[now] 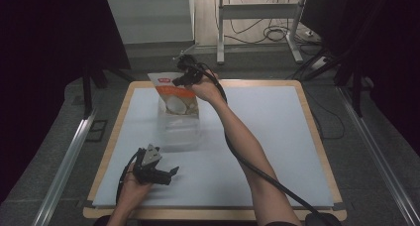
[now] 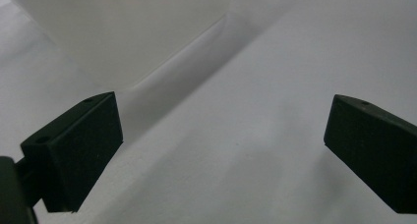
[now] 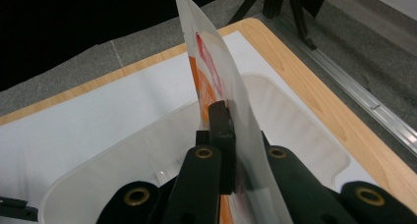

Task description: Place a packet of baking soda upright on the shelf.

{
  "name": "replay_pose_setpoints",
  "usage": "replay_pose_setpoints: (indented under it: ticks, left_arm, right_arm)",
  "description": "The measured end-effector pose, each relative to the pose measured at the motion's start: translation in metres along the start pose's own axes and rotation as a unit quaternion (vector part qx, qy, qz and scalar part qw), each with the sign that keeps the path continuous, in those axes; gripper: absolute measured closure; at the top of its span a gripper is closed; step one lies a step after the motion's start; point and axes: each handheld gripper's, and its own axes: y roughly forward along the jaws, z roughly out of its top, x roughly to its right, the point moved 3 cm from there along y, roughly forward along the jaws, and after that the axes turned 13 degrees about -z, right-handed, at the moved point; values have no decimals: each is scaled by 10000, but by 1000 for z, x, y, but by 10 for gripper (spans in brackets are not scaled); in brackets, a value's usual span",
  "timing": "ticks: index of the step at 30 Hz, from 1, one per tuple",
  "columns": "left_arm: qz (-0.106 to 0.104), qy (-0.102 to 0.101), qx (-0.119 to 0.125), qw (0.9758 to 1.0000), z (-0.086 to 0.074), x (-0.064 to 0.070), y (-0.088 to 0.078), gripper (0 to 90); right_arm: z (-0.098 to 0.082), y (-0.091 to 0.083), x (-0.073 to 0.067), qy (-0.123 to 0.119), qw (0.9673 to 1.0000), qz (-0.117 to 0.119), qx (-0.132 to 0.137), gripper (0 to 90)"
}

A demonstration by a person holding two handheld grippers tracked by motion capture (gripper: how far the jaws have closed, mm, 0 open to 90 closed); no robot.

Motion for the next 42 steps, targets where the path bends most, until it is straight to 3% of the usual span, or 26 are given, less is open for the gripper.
replay_pose_setpoints:
  ticks: [10, 22, 28, 37, 42]
  left_arm:
    - [11, 12, -18, 10000, 0, 1, 0, 12]
    - [11, 23, -47, 10000, 0, 1, 1, 12]
    - [11, 34, -63, 10000, 0, 1, 1, 12]
    - [7, 42, -84, 10000, 0, 2, 1, 12]
    - [4, 46, -100, 9999, 0, 2, 2, 12]
  right_arm:
    - [-20, 4, 8, 198, 9998, 87, -7, 887]
    - [-38, 4, 18, 267, 9995, 12, -176, 865]
    - [-39, 5, 19, 190, 9994, -73, -279, 820]
    - [-40, 2, 20, 91, 9986, -406, -322, 578]
    - [-40, -1, 20, 98, 9986, -413, -325, 425]
